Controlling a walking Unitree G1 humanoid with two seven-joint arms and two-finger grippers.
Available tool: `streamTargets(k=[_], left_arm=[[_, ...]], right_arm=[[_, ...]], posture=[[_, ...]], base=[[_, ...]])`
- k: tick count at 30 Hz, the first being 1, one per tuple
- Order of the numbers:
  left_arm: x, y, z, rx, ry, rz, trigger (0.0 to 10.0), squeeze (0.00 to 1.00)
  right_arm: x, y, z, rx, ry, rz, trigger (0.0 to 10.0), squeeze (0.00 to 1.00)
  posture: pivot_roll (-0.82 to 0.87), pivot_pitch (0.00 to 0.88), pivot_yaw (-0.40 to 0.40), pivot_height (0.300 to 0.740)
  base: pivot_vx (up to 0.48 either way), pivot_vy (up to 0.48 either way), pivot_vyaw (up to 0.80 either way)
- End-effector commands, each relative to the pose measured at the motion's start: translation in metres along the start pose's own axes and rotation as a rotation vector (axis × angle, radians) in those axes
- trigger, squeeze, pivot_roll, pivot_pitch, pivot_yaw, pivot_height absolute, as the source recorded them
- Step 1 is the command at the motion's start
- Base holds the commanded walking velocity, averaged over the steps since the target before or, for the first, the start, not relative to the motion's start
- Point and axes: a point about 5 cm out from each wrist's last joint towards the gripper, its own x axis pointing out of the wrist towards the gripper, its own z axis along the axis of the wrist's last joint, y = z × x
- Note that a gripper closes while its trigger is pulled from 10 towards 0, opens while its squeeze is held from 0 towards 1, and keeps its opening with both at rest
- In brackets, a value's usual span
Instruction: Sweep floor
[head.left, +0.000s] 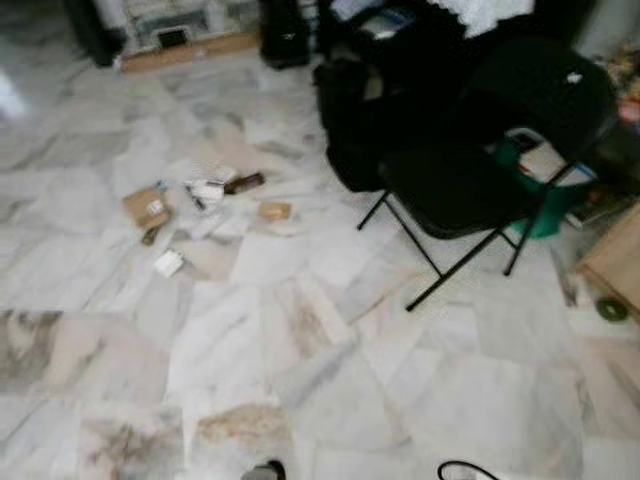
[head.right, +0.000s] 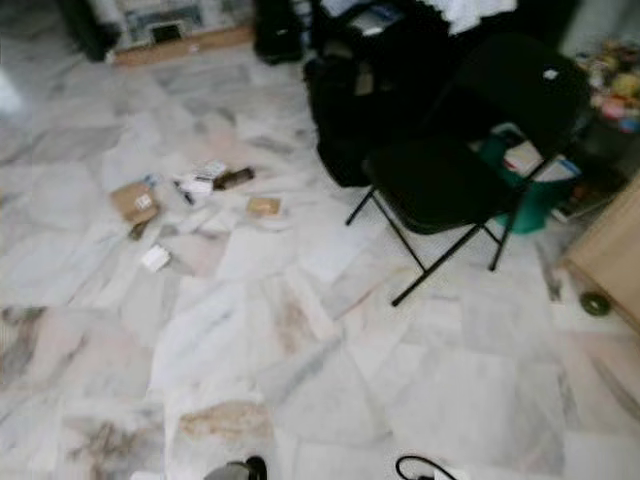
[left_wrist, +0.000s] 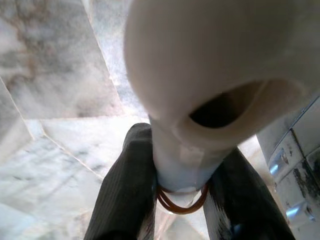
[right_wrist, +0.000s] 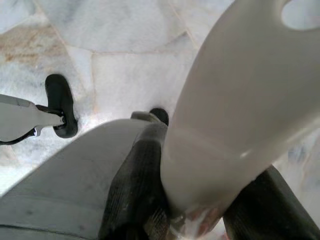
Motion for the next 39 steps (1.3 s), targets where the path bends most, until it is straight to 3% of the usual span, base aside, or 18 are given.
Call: streamTargets(k=[1,9,20,24,30,35,39], left_arm=[[-0.001,0.011,0.011,-0.025,-0.063,0.037,10.0,0.0],[0.003,0.002,0.021,-0.03,-0.076,0.024,10.0,0.0],[0.002,0.008,0.023,-0.034,-0.074,0.025,10.0,0.0],[0.005,-0.001,0.029,-0.032,-0.08,0.02,10.0,0.0],[0.004,-0.009,0.018,-0.032,-0.068,0.012,10.0,0.0],[-0.001,-0.011,-0.005,-0.047,-0.042,0.012,10.0,0.0],[0.0,-0.015,-0.006,-0.048,-0.029,0.013,10.0,0.0]], right_arm=[[-0.002,-0.001,-0.009,0.007,0.035,-0.001,10.0,0.0],[-0.002,-0.001,-0.008,-0.006,0.032,0.007,10.0,0.0],[-0.002,-0.001,-0.007,-0.019,0.033,0.013,10.0,0.0],[-0.001,-0.001,-0.007,-0.011,0.032,0.009,10.0,0.0],[-0.001,-0.001,-0.006,-0.012,0.03,0.007,10.0,0.0],[-0.001,-0.002,-0.005,-0.021,0.032,0.01,10.0,0.0],[-0.001,-0.002,-0.006,-0.026,0.032,0.01,10.0,0.0]], posture=[[0.02,0.151,-0.002,0.74],[0.03,0.147,-0.004,0.74],[0.03,0.132,-0.003,0.74],[0.02,0.121,-0.004,0.74],[0.02,0.12,-0.007,0.74],[0.03,0.124,-0.01,0.74],[0.02,0.134,-0.011,0.74]], base=[[0.0,0.0,0.0],[0.0,0.0,0.0],[0.0,0.0,0.44],[0.06,0.0,0.0],[0.0,0.0,0.0],[0.0,0.0,0.0],[0.0,0.0,0.0]])
